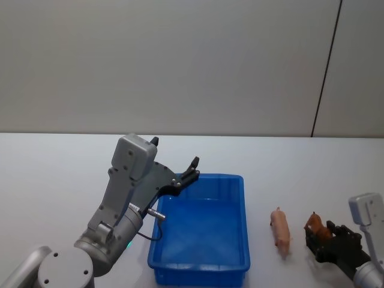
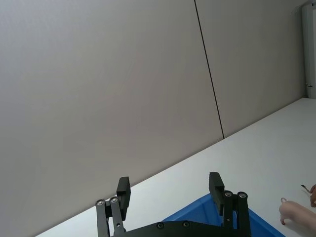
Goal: Pick up the two dolls from the table and place them into the box.
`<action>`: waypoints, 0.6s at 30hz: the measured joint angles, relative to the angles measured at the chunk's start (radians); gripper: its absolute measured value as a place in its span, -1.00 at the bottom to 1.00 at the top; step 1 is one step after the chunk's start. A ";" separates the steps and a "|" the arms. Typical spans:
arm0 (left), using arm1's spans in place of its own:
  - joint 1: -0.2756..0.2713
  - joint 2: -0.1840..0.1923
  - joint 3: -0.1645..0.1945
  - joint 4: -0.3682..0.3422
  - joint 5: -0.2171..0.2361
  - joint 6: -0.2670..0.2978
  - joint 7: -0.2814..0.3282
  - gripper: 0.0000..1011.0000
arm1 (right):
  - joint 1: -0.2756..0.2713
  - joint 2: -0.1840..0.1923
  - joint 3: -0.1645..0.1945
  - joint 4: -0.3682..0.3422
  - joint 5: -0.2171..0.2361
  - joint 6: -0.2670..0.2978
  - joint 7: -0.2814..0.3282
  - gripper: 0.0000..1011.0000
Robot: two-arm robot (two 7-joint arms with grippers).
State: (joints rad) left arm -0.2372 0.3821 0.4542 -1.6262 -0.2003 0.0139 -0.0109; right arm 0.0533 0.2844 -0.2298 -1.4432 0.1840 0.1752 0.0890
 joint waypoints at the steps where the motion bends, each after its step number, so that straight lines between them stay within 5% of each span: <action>1: 0.000 0.000 0.000 0.000 0.000 0.000 0.000 0.98 | 0.000 0.000 0.000 -0.001 -0.001 0.001 -0.002 0.08; 7: 0.000 0.000 0.000 0.000 0.000 0.000 0.000 0.98 | -0.010 0.002 0.002 -0.026 -0.011 0.010 -0.024 -0.22; 18: 0.000 0.000 0.000 0.000 0.000 0.000 0.000 0.98 | -0.035 0.010 0.007 -0.108 -0.035 -0.013 -0.064 -0.22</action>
State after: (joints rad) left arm -0.2372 0.3821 0.4542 -1.6262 -0.2004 0.0139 -0.0109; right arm 0.0182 0.2945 -0.2232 -1.5513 0.1495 0.1626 0.0245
